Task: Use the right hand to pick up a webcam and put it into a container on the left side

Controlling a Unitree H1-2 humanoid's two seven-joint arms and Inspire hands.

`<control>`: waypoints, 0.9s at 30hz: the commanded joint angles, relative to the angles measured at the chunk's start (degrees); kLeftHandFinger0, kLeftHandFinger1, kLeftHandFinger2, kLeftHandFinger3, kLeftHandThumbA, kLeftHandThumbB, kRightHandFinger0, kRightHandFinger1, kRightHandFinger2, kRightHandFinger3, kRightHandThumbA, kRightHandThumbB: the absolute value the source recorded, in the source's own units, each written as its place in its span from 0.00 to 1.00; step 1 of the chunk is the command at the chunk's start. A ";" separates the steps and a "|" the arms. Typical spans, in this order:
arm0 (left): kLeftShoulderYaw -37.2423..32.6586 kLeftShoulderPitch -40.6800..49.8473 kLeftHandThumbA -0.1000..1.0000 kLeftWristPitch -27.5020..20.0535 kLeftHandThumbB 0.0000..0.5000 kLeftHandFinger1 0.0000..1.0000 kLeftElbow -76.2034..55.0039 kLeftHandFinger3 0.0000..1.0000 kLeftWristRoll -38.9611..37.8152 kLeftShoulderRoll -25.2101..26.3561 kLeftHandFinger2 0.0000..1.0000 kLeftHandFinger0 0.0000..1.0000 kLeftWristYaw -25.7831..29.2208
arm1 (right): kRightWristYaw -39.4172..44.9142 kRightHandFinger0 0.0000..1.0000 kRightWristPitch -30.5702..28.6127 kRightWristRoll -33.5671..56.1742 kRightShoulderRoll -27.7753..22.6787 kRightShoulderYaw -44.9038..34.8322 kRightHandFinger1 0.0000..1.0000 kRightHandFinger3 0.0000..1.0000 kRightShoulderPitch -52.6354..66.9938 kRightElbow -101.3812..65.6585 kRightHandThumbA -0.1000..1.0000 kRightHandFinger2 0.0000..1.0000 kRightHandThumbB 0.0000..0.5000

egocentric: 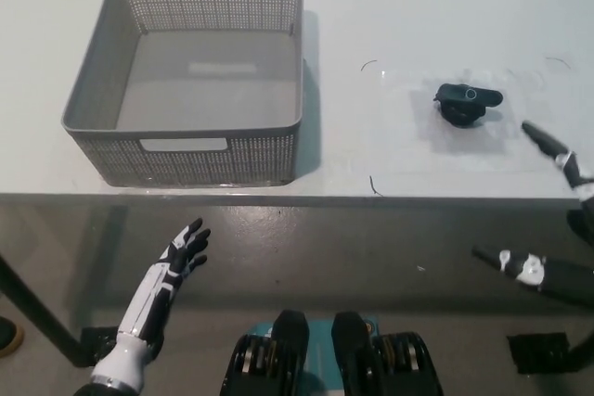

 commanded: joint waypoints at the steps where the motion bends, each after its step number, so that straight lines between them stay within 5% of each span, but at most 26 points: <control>1: -0.28 2.72 1.00 -3.43 0.25 1.00 -1.98 1.00 -1.36 0.47 1.00 1.00 -1.61 | 5.08 1.00 12.19 -10.73 -4.47 1.21 1.00 1.00 -8.77 -2.89 1.00 1.00 0.78; 6: -0.48 3.46 1.00 -4.57 0.28 1.00 -1.54 1.00 -1.06 0.49 1.00 1.00 -1.77 | 5.95 1.00 13.95 -13.53 -6.28 3.77 1.00 1.00 -18.36 5.29 1.00 1.00 0.74; 13: -0.22 4.18 1.00 -5.80 0.29 1.00 -0.84 1.00 -0.68 0.57 1.00 1.00 -1.61 | 6.35 1.00 11.41 -18.21 -7.84 10.35 1.00 1.00 -34.86 25.83 1.00 1.00 0.87; 27: 0.06 5.29 1.00 -5.94 0.40 1.00 -1.25 1.00 -0.35 0.43 1.00 1.00 -1.09 | 5.07 1.00 2.73 -17.86 -2.04 20.00 1.00 1.00 -59.61 72.44 1.00 1.00 1.00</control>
